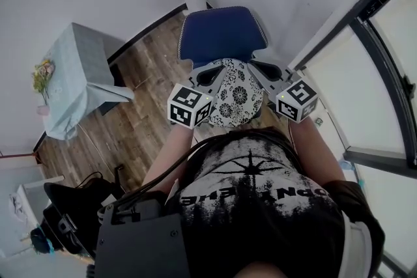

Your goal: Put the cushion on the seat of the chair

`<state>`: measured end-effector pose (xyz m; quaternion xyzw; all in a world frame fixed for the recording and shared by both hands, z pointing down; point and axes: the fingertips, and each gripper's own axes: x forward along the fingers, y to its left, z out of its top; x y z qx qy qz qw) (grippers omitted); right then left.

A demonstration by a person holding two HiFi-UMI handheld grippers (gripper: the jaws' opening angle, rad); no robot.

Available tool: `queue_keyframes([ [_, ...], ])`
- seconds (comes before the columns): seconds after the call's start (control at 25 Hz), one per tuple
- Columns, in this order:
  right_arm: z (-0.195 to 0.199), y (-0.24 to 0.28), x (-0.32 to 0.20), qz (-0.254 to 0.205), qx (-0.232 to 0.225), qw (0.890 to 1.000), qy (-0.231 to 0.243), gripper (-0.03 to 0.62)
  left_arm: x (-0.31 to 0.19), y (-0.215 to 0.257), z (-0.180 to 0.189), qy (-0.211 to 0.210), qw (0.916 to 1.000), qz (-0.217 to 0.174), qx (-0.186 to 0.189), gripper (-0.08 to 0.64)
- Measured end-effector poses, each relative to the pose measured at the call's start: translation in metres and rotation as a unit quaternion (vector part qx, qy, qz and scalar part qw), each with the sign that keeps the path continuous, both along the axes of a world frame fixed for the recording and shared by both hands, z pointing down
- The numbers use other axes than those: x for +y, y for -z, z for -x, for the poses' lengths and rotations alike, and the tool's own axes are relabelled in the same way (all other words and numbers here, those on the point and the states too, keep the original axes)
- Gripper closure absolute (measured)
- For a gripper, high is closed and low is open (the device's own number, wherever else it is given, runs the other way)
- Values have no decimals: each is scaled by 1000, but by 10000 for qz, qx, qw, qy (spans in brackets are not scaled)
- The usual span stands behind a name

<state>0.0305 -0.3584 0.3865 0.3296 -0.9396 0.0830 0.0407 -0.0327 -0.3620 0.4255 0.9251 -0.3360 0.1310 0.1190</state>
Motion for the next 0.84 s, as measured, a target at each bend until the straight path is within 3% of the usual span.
queue_keyframes([
  [0.56,-2,-11,2,85,124,9999,61,574,0,-5,1,13,10000,62,-68,546],
  [0.84,-2,-11,-3,234,-127,9996,53,574,-2,-5,1,6,10000,25,-43,546],
])
